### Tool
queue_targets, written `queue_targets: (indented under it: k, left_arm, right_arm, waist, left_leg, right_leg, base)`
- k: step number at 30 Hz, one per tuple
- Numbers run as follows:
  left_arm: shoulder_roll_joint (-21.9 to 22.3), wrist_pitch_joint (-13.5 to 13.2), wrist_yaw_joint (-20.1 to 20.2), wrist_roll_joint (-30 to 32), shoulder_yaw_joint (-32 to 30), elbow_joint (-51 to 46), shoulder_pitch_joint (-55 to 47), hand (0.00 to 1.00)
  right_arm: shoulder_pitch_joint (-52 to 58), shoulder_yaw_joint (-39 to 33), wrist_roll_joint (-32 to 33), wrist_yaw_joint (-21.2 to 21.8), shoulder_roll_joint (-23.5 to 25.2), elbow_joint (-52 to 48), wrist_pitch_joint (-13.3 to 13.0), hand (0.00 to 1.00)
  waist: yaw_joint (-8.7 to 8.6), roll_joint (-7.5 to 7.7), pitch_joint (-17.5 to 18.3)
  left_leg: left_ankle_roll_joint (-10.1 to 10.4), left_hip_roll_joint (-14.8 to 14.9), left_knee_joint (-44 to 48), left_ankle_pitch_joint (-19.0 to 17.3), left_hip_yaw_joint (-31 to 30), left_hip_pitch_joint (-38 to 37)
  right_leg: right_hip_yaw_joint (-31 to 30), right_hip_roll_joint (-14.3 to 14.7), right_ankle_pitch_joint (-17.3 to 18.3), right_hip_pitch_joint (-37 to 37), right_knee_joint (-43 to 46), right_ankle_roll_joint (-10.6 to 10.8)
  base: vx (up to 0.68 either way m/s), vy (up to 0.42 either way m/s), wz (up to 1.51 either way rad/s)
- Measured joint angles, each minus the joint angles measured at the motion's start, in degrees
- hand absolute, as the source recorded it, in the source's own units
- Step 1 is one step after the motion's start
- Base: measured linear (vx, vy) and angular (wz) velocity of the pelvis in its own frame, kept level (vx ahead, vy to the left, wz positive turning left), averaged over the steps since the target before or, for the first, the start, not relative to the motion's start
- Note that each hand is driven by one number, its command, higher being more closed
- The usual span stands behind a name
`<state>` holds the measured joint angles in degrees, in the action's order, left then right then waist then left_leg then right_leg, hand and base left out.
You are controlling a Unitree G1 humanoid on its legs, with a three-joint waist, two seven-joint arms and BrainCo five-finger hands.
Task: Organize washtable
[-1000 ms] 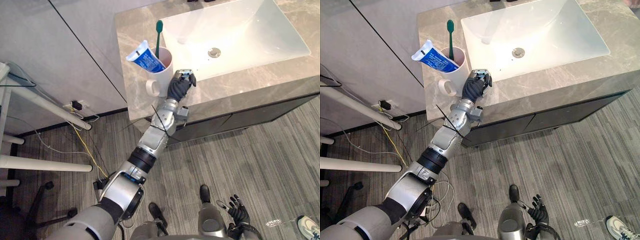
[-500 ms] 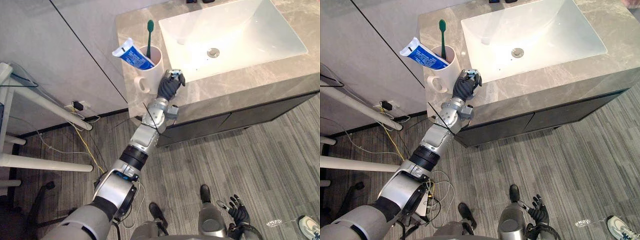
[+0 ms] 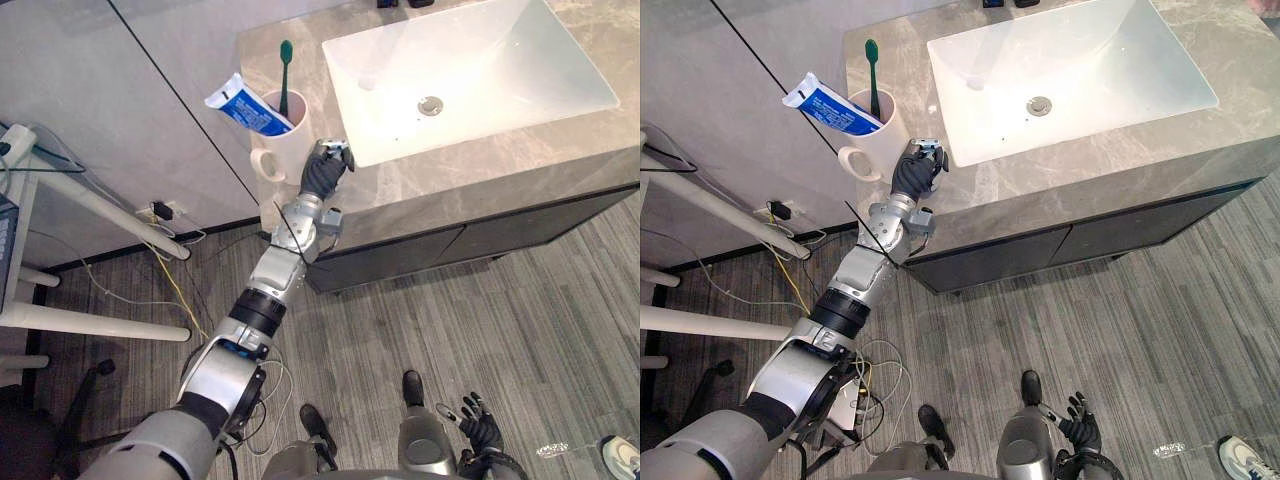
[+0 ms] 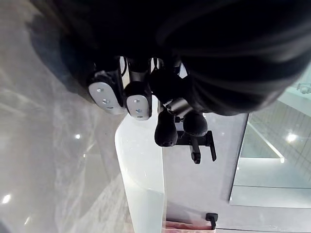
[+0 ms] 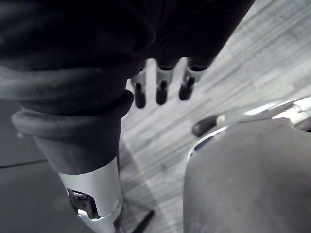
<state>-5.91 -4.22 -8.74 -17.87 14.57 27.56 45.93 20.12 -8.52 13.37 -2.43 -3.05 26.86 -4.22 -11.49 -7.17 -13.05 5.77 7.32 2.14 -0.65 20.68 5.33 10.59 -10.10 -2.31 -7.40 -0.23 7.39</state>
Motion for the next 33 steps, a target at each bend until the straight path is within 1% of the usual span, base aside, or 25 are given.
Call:
queue_targets:
  k: [4,6,7,8,11,13,15,19,22,24,26,29,31,32,33]
  left_arm:
    - [-0.30,-0.06,0.03,-0.21,0.18,-2.73,-2.66,1.00]
    - [-1.26,-0.08,0.27,-0.62,1.34,-5.65,-5.18,1.00]
    - [-1.46,-0.04,0.91,-0.79,1.65,-6.83,-6.10,1.00]
    - [-1.59,-0.05,1.16,-1.44,1.81,-7.86,-7.03,1.00]
    - [-2.62,-0.29,1.44,-2.85,2.95,-12.29,-11.13,1.00]
    - [-3.24,-0.56,2.42,-4.15,3.40,-14.47,-13.47,1.00]
    - [-3.50,-0.67,2.73,-4.71,3.40,-15.94,-15.19,1.00]
    - [-3.87,-0.71,3.22,-6.17,3.26,-16.52,-16.13,1.00]
    - [-3.85,-0.51,2.81,-6.00,3.25,-16.42,-16.06,1.00]
    - [-3.84,-0.03,1.86,-3.71,3.16,-16.24,-15.72,1.00]
    - [-3.82,0.07,1.07,-3.28,3.16,-16.20,-15.50,1.00]
    - [-3.71,0.08,0.90,-2.70,3.06,-16.08,-15.44,1.00]
    - [-2.25,-0.11,0.71,-2.61,2.77,-15.78,-15.28,1.00]
    - [-0.86,0.04,-0.77,-0.97,2.92,-15.70,-14.62,1.00]
    - [-0.24,0.06,-1.45,-0.57,3.48,-15.46,-13.58,1.00]
  right_arm:
    - [0.00,-0.24,0.03,-0.03,-0.21,0.95,-0.60,0.00]
    - [0.14,-0.71,0.02,-0.06,-0.24,1.18,-0.44,0.00]
    - [0.40,-0.92,0.01,-0.05,-0.29,1.20,-0.44,0.00]
    - [0.54,-1.10,0.01,-0.05,-0.29,1.29,-0.44,0.00]
    - [0.54,-1.15,0.02,-0.08,-0.35,1.61,-0.44,0.00]
    - [0.54,-1.17,0.01,-0.07,-0.45,2.00,-0.49,0.00]
    - [0.66,-1.32,0.01,-0.06,-0.86,2.76,-0.44,0.00]
    - [0.63,-1.26,0.01,-0.06,-1.04,3.16,-0.43,0.00]
    - [0.63,-1.13,0.02,-0.07,-1.01,3.21,-0.43,0.00]
    - [0.64,-1.07,0.02,-0.06,-1.00,3.25,-0.40,0.00]
    - [0.63,-1.04,0.02,-0.06,-0.99,3.24,-0.38,0.00]
    - [0.63,-0.95,0.01,-0.08,-0.97,3.24,-0.38,0.00]
    - [0.60,-0.88,0.01,-0.11,-0.88,3.24,-0.32,0.00]
    - [0.57,-0.50,0.00,-0.24,-0.89,3.21,-0.30,0.00]
    - [0.57,-0.24,-0.01,-0.27,-0.86,3.21,-0.35,0.00]
  waist:
    - [0.10,-0.25,0.17]
    - [0.52,-0.50,0.34]
    - [1.23,-0.57,0.38]
    - [1.43,-0.58,0.39]
    - [1.64,-0.60,0.42]
    - [1.84,-0.62,0.66]
    - [2.98,-0.76,1.10]
    - [3.00,-0.83,1.61]
    - [2.92,-0.72,1.78]
    - [2.93,-0.62,1.83]
    - [2.91,-0.58,1.85]
    - [2.91,-0.44,1.84]
    - [2.89,-0.18,1.84]
    - [2.90,0.09,1.96]
    - [2.94,0.42,2.22]
  left_leg:
    - [-0.01,-0.04,0.00,0.01,-0.22,-0.01]
    - [-0.02,-0.04,0.01,0.01,-0.29,0.01]
    - [-0.02,-0.05,0.01,0.01,-0.33,0.01]
    - [-0.02,-0.06,0.01,0.02,-0.40,0.04]
    - [-0.04,-0.20,0.01,0.03,-1.45,0.20]
    - [-0.04,-0.24,-0.01,0.03,-1.89,0.27]
    - [-0.04,-0.28,-0.05,0.03,-1.81,0.41]
    - [-0.05,-0.30,-0.06,0.05,-2.17,0.66]
    - [-0.05,-0.30,-0.06,0.06,-2.16,0.67]
    - [-0.08,-0.31,-0.05,0.09,-2.26,0.75]
    - [-0.12,-0.33,-0.05,0.12,-2.37,0.90]
    - [-0.14,-0.36,-0.06,0.15,-2.59,1.08]
    - [-0.22,-0.36,-0.13,0.24,-2.69,1.18]
    - [-0.23,-0.37,-0.14,0.30,-2.83,1.46]
    - [-0.28,-0.42,-0.14,0.38,-2.89,1.96]
  right_leg:
    - [0.25,-0.02,-0.02,0.18,-0.03,-0.03]
    - [0.33,-0.02,-0.03,0.24,-0.06,-0.04]
    - [0.36,-0.02,-0.05,0.25,-0.07,-0.07]
    - [0.41,-0.02,-0.07,0.27,-0.08,-0.09]
    - [1.06,-0.11,-0.07,0.86,-0.32,-0.09]
    - [1.78,-0.17,-0.08,1.24,-0.66,-0.09]
    - [1.80,-0.12,-0.39,1.24,-1.16,-0.12]
    - [1.92,-0.10,-0.40,1.24,-1.18,-0.13]
    - [1.93,-0.10,-0.42,1.22,-1.18,-0.16]
    - [1.99,-0.09,-0.45,1.19,-1.16,-0.21]
    - [2.07,-0.10,-0.51,1.11,-1.17,-0.29]
    - [2.23,-0.10,-0.53,1.03,-1.16,-0.33]
    - [2.31,-0.10,-0.54,0.93,-1.15,-0.33]
    - [2.41,-0.11,-0.54,0.69,-1.11,-0.34]
    - [2.48,-0.14,-0.58,0.14,-1.04,-0.40]
  base:
    - [0.00,-0.004,0.01]
    - [0.00,0.000,0.00]
    - [0.00,0.000,0.00]
    - [-0.02,-0.014,0.05]
    - [-0.02,-0.009,0.16]
    - [-0.01,-0.011,0.11]
    - [0.00,0.000,0.00]
    - [-0.01,-0.011,0.04]
    - [0.00,0.000,0.00]
    - [0.00,0.000,0.00]
    - [-0.02,-0.008,0.01]
    - [-0.01,-0.006,0.01]
    - [-0.03,-0.017,0.04]
    - [-0.03,-0.016,0.04]
    - [-0.04,-0.016,0.04]
